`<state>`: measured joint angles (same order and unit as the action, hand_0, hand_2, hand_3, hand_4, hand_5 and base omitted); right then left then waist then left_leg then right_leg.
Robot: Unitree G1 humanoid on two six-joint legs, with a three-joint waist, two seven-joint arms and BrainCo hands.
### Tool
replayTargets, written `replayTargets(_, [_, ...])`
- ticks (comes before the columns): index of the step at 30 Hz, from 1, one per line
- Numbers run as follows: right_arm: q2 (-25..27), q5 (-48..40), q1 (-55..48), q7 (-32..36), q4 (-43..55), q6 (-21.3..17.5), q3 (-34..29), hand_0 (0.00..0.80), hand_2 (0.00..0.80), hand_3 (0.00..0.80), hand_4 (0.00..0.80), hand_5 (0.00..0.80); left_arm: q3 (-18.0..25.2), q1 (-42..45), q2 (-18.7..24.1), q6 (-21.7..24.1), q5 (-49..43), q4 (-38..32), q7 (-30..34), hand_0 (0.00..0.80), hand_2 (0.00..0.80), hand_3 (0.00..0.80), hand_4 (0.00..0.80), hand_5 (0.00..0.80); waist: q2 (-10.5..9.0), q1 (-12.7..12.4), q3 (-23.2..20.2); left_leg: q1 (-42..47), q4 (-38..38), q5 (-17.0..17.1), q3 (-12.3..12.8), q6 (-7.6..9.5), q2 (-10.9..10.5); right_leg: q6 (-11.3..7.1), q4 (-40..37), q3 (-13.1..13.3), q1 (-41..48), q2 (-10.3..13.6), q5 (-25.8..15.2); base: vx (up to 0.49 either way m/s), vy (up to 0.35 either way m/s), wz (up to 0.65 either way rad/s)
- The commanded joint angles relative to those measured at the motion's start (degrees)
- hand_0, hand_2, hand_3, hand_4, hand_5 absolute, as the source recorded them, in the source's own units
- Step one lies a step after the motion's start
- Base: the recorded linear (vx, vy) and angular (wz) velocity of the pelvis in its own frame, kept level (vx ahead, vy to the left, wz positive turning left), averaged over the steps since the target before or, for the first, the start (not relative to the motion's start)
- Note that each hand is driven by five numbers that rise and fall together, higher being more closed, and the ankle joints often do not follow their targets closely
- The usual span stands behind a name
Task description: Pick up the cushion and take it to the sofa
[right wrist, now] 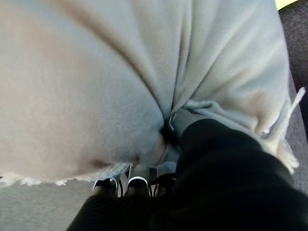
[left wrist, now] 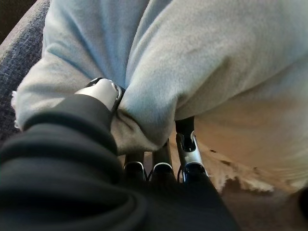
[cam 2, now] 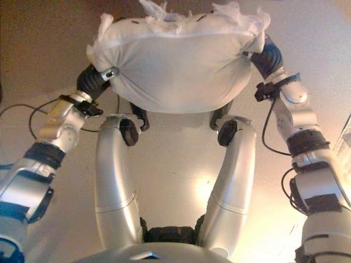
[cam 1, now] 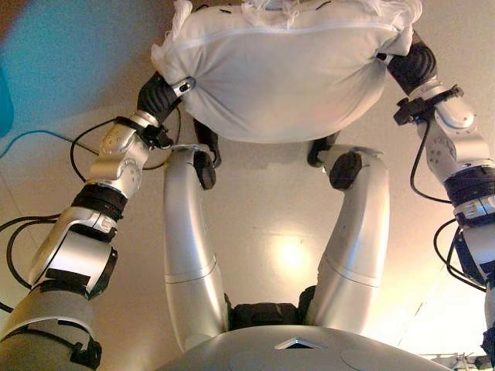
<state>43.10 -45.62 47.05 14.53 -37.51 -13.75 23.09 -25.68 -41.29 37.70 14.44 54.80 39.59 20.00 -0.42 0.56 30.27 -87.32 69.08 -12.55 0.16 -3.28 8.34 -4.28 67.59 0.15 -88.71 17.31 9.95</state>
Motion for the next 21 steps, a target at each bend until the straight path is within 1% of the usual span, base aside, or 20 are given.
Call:
replayTargets(1, [-1.5, 1.7, 0.2, 0.7, 2.9, -4.1, -1.8, 0.800, 0.800, 0.800, 0.800, 0.800, 2.2, 1.4, -5.1, 6.0, -0.3, -3.0, 3.4, 0.800, 0.800, 0.800, 0.800, 0.800, 2.60, 0.2, -0.5, 8.0, -17.1, 8.4, -0.4, -3.78, 1.9, -4.67, -13.5, 0.7, 9.9, 0.0, -8.7, -0.029, -0.030, -0.13])
replayTargets(6, [-4.1, 3.5, -4.8, -1.6, 3.4, -6.6, -4.0, 0.800, 0.800, 0.800, 0.800, 0.800, 1.8, 5.3, -8.1, 9.9, -2.4, -4.2, 3.0, 0.800, 0.800, 0.800, 0.800, 0.800, 2.21, 0.2, -0.5, 21.5, -28.7, 9.8, 1.7, -4.58, 1.6, -5.08, -28.1, -2.5, 24.6, 0.1, -10.4, -0.001, -0.039, -0.05])
replayTargets(8, [-5.3, 4.6, -8.2, -2.5, 5.3, -7.5, -5.3, 0.800, 0.800, 0.800, 0.800, 0.800, 1.9, 7.6, -8.7, 10.2, -3.0, -5.6, 2.7, 0.800, 0.800, 0.800, 0.800, 0.800, 1.98, 0.2, -0.5, 27.3, -32.5, 10.2, 2.6, -4.53, 1.5, -5.33, -33.0, -3.9, 30.7, 0.3, -10.8, 0.018, -0.055, 0.03])
replayTargets(11, [-7.7, 6.0, -15.1, -3.3, 9.4, -9.2, -7.9, 0.800, 0.800, 0.800, 0.800, 0.800, 2.6, 11.8, -10.1, 10.1, -4.5, -8.3, 2.3, 0.800, 0.800, 0.800, 0.800, 0.800, 1.27, 0.0, -0.5, 35.8, -36.4, 10.2, 3.4, -3.89, 0.4, -5.72, -38.5, -6.1, 39.4, 0.7, -10.9, 0.055, -0.065, 0.09])
replayTargets(13, [-10.3, 8.7, -20.6, -4.3, 13.5, -9.2, -9.6, 0.800, 0.800, 0.800, 0.800, 0.800, 3.6, 15.5, -11.1, 9.3, -5.4, -10.3, 2.0, 0.800, 0.800, 0.800, 0.800, 0.800, 0.46, -0.1, -1.0, 42.0, -39.1, 9.7, 3.6, -3.50, -0.5, -5.86, -42.0, -7.3, 45.9, 0.5, -10.8, 0.144, -0.077, 0.11])
replayTargets(14, [-11.9, 9.5, -24.0, -4.2, 15.8, -8.6, -10.5, 0.800, 0.800, 0.800, 0.800, 0.800, 4.5, 17.9, -11.5, 8.1, -5.7, -11.6, 2.4, 0.800, 0.800, 0.800, 0.800, 0.800, -0.05, -0.1, -2.4, 45.0, -40.7, 9.2, 4.0, -3.25, -0.9, -5.85, -44.0, -8.2, 49.2, 0.4, -10.6, 0.168, -0.067, 0.02])
replayTargets(16, [-13.1, 11.2, -27.6, -3.7, 17.9, -7.4, -11.8, 0.800, 0.800, 0.800, 0.800, 0.800, 5.9, 20.4, -12.1, 6.0, -5.6, -13.1, 2.8, 0.800, 0.800, 0.800, 0.800, 0.800, -0.48, -0.3, -4.3, 49.3, -42.8, 8.6, 4.1, -3.00, -1.2, -5.76, -45.8, -9.0, 53.5, 0.3, -10.0, 0.129, -0.046, 0.01])
replayTargets(17, [-13.3, 10.7, -28.7, -3.2, 18.4, -6.8, -12.5, 0.800, 0.800, 0.800, 0.800, 0.800, 6.5, 21.1, -12.4, 5.3, -5.5, -13.4, 3.0, 0.800, 0.800, 0.800, 0.800, 0.800, -0.64, -0.2, -5.1, 50.3, -44.2, 10.0, 4.2, -2.49, -1.5, -5.33, -47.0, -9.5, 54.4, 0.5, -11.1, 0.048, -0.018, -0.03])
replayTargets(19, [-13.5, 10.4, -30.0, -2.4, 18.9, -6.0, -13.4, 0.800, 0.800, 0.800, 0.800, 0.800, 7.2, 22.1, -12.8, 4.5, -5.3, -14.0, 3.3, 0.800, 0.800, 0.800, 0.800, 0.800, -0.62, -0.3, -6.2, 52.4, -45.5, 9.8, 4.3, -2.27, -1.5, -5.31, -47.6, -9.7, 56.3, 0.4, -10.7, 0.027, -0.008, -0.04])
replayTargets(21, [-14.1, 11.4, -32.3, -2.5, 19.8, -4.8, -14.4, 0.800, 0.800, 0.800, 0.800, 0.800, 8.3, 24.4, -13.2, 2.8, -5.3, -15.6, 3.9, 0.800, 0.800, 0.800, 0.800, 0.800, -0.27, -0.4, -8.2, 56.6, -48.2, 9.8, 5.0, -1.92, -1.5, -5.41, -49.2, -10.4, 59.8, 0.0, -10.4, 0.079, -0.003, 0.04])
